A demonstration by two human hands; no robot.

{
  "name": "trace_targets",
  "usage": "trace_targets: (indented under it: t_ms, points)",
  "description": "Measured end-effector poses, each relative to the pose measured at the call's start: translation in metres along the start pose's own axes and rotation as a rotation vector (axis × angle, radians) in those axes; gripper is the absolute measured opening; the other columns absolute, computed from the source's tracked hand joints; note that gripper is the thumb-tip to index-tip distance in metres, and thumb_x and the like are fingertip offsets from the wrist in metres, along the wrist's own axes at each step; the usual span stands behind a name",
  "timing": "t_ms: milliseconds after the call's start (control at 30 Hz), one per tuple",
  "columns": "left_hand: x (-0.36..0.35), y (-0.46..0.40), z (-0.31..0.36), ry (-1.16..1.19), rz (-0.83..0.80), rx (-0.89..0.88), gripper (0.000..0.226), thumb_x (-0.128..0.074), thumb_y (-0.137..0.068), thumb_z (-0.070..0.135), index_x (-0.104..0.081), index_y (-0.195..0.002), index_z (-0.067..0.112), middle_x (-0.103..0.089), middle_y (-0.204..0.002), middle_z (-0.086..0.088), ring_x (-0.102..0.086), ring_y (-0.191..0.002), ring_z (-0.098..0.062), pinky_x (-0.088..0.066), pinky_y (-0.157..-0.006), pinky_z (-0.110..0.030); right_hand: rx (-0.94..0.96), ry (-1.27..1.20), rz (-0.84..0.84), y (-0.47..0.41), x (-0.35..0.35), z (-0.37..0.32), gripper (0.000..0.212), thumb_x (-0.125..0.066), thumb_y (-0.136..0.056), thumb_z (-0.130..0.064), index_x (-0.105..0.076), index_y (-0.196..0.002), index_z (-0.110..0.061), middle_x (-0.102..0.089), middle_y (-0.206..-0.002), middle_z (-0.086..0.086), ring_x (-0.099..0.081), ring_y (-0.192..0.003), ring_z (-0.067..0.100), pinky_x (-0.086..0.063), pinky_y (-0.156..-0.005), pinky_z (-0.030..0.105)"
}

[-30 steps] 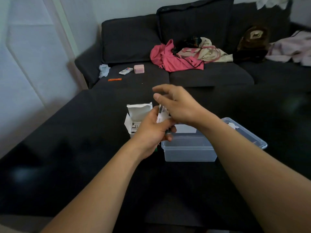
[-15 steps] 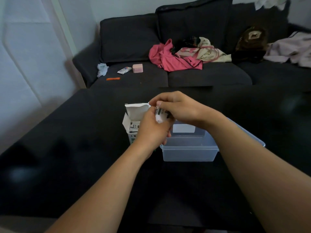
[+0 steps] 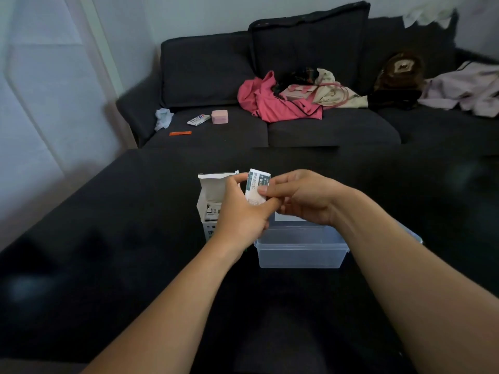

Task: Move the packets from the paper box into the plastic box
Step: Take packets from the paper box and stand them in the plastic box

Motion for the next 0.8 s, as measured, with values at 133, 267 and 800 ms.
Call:
trace_targets:
  t_ms: [133, 267, 800]
  points:
    - [-0.002, -0.002, -0.004, -0.087, -0.034, -0.015, 0.056, -0.075, -0.088, 0.015, -0.038, -0.126, 0.033, -0.066, -0.097, -0.012, -0.057, -0.052, -0.009, -0.041, -0.040, -0.018, -0.056, -0.028, 0.008, 0.002, 0.003, 0.006, 0.017, -0.069, -0.093, -0.012, -0.075, -0.105, -0.001, -0.072, -0.096, 0.009, -0.060, -0.087, 0.016, -0.045, -0.084, 0.030]
    - [-0.001, 0.001, 0.003, -0.144, -0.105, -0.007, 0.058, -0.074, -0.090, 0.018, -0.036, -0.133, 0.028, -0.069, -0.098, -0.010, -0.067, -0.056, -0.014, -0.048, -0.042, -0.023, -0.043, 0.013, 0.051, 0.001, 0.002, 0.005, 0.019, -0.068, -0.093, -0.012, -0.075, -0.107, 0.000, -0.073, -0.090, 0.008, -0.060, -0.088, 0.019, -0.046, -0.087, 0.033]
    - [0.034, 0.015, -0.001, -0.872, -0.445, -0.029, 0.028, -0.077, -0.088, 0.029, -0.065, -0.113, 0.024, -0.069, -0.088, -0.001, -0.070, -0.063, -0.015, -0.050, -0.046, -0.019, -0.491, 0.669, 0.188, -0.021, -0.004, 0.047, 0.024, -0.070, -0.093, -0.021, -0.062, -0.110, -0.007, -0.064, -0.092, 0.007, -0.063, -0.089, 0.019, -0.053, -0.093, 0.035]
Point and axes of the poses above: each hand's wrist, its own y-axis away from the middle knuckle, its own x-axis out of the back of the hand, z = x × y, the point moved 1 cm from there along -y, towards the middle knuckle
